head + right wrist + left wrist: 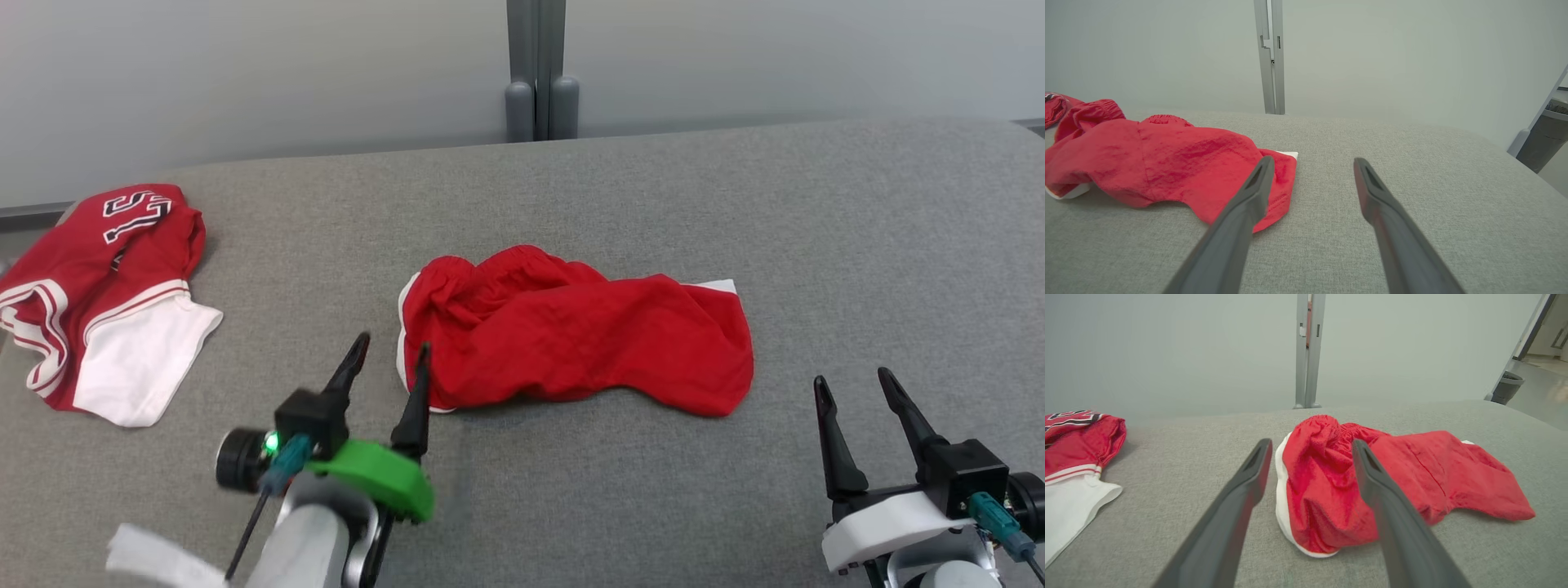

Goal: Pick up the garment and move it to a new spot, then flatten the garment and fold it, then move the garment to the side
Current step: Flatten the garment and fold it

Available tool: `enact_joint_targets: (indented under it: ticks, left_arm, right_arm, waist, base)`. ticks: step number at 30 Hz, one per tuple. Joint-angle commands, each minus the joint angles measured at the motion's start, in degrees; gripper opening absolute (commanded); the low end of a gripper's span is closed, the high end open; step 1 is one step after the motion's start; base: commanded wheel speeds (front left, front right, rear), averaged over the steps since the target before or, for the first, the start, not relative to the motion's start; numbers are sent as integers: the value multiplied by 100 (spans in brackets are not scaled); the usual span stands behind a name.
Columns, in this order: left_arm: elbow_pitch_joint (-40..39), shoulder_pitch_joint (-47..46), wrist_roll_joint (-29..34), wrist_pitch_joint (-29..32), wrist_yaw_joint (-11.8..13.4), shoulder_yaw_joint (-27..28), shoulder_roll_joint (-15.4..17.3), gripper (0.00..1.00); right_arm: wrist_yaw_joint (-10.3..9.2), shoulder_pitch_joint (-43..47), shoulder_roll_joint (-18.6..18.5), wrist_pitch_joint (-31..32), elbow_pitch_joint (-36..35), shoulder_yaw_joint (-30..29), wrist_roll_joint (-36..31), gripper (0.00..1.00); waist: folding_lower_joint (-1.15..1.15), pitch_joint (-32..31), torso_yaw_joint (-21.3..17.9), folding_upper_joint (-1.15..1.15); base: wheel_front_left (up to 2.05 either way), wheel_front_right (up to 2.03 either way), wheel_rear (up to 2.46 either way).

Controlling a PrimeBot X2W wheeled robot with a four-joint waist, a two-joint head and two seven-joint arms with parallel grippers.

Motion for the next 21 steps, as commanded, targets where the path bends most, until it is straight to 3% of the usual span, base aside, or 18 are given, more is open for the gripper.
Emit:
enact_joint_targets:
  ticks: [1, 6, 12, 16, 21]
  left_arm:
    - [137, -438, -30, 149, -31, -155, 8, 100]
    - [732, -1808, -215, 947, 8, -795, 8, 100]
    - [1730, -3262, -624, 2359, 128, -1568, 13, 100]
    - [2263, -3896, -804, 3111, 158, -1960, 14, 100]
    - [2648, -4352, -1097, 3634, 227, -2281, 14, 100]
  right_arm:
    - [-6, -75, -19, -13, -18, 8, -47, 100]
    - [-7, -246, -19, -13, -56, 114, -91, 100]
    - [-6, -507, -21, -13, -40, 305, -103, 100]
    - [-6, -640, -19, -13, -26, 416, -40, 100]
    - [-6, -746, -18, -13, -18, 536, 28, 100]
  waist:
    - [0, 138, -37, 0]
    - [0, 436, -195, 0]
    - [0, 865, -573, 0]
    - [0, 1102, -810, 0]
    - [0, 1299, -1015, 0]
  base:
    - [0, 0, 0]
    - [0, 0, 0]
    - [0, 0, 0]
    - [0, 0, 0]
    - [0, 0, 0]
